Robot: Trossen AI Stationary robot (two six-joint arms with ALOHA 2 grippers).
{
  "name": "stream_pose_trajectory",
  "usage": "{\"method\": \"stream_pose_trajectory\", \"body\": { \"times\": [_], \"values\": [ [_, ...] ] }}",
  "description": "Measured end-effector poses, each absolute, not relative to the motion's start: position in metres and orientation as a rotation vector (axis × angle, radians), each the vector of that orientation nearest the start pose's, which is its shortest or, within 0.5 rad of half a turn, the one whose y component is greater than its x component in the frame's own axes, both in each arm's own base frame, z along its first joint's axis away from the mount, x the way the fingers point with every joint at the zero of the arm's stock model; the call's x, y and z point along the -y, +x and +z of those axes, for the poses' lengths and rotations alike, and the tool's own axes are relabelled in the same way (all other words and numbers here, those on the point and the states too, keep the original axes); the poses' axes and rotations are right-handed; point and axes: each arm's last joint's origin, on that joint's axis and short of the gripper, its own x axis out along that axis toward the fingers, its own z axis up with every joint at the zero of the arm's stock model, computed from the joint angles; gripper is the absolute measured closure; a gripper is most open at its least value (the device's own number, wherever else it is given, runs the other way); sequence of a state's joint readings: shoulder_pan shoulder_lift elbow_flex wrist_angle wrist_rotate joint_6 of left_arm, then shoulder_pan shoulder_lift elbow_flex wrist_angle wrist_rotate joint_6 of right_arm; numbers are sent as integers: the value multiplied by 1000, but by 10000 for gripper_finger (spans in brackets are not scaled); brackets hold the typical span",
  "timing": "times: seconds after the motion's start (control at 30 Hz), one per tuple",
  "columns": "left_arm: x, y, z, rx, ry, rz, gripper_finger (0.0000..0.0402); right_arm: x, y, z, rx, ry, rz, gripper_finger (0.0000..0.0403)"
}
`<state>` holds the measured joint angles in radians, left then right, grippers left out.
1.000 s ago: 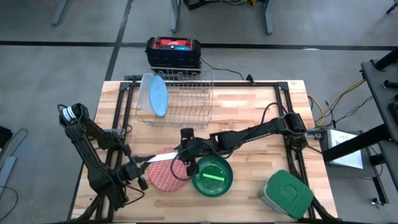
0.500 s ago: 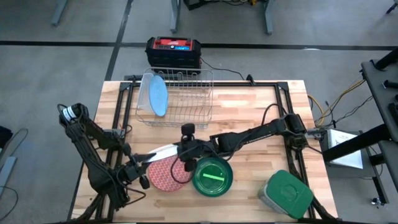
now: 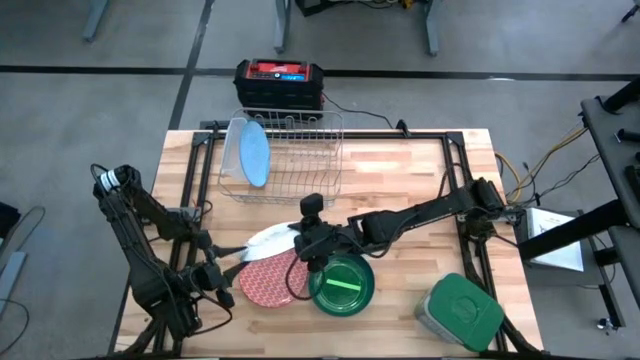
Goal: Sort dishes
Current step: Put the blue patterned plate into the dish rack
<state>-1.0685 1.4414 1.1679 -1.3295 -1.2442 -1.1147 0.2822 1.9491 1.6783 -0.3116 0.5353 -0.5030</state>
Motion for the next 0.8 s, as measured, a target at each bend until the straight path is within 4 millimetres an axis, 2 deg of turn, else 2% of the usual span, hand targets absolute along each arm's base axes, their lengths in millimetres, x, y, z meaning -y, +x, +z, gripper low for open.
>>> {"method": "stream_pose_trajectory", "body": {
  "times": [0.2,0.53,0.7,0.8],
  "values": [
    [189,134,289,-515,440,412,233,-126,422,299,-624,-949,-239,380],
    [180,128,289,-583,480,442,233,-150,395,328,-707,-1359,-411,381],
    [180,127,287,-615,496,434,239,-160,390,335,-742,-1527,-420,381],
    [180,127,286,-635,495,431,243,-168,388,339,-713,-1568,-409,381]
  ]
}}
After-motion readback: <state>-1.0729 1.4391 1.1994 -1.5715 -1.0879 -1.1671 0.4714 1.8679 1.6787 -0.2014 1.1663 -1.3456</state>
